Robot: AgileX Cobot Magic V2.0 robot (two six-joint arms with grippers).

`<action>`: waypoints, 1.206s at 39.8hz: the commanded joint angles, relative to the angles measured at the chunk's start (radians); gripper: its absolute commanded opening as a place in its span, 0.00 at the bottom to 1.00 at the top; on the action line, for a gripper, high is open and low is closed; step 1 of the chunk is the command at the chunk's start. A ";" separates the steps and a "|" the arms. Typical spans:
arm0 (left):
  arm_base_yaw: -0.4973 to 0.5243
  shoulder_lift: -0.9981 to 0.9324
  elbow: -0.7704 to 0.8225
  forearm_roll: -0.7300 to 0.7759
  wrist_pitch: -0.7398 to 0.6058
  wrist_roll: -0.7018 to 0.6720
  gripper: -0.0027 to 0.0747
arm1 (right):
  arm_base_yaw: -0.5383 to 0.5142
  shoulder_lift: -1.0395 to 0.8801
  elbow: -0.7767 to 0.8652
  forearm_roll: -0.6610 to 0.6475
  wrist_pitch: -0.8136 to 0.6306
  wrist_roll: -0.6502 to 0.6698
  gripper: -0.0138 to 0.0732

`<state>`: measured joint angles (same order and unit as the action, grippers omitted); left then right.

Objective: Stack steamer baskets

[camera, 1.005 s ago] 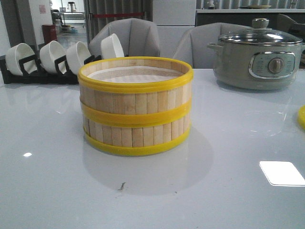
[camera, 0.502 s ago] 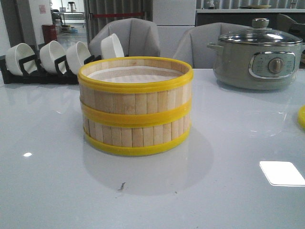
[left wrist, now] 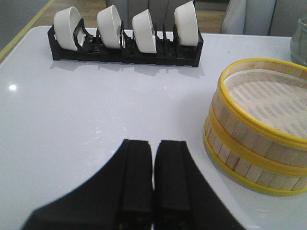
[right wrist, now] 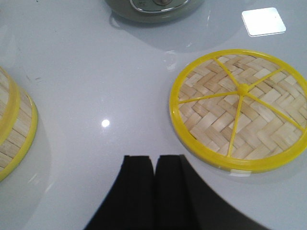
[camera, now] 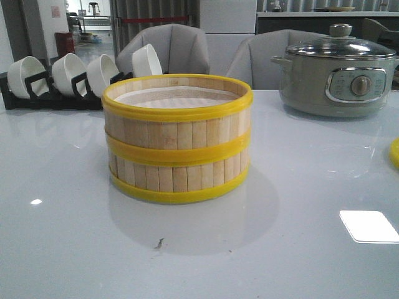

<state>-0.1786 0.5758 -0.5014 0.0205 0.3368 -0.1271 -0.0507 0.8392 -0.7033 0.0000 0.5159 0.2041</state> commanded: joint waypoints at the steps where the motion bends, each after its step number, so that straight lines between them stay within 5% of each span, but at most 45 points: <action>1: 0.003 0.000 -0.028 -0.003 -0.084 -0.004 0.16 | 0.002 -0.003 -0.039 -0.011 -0.066 -0.004 0.19; 19: 0.003 0.000 -0.028 -0.003 -0.084 -0.004 0.16 | 0.002 -0.002 -0.039 -0.011 -0.060 -0.006 0.21; 30: 0.003 0.000 -0.028 -0.003 -0.084 -0.004 0.16 | 0.002 0.038 -0.039 -0.012 -0.062 -0.006 0.50; 48: 0.003 0.000 -0.028 -0.003 -0.084 -0.004 0.16 | -0.002 0.155 -0.040 -0.079 -0.070 -0.006 0.50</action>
<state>-0.1786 0.5758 -0.5014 0.0205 0.3368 -0.1271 -0.0507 0.9652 -0.7033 -0.0282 0.5297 0.2041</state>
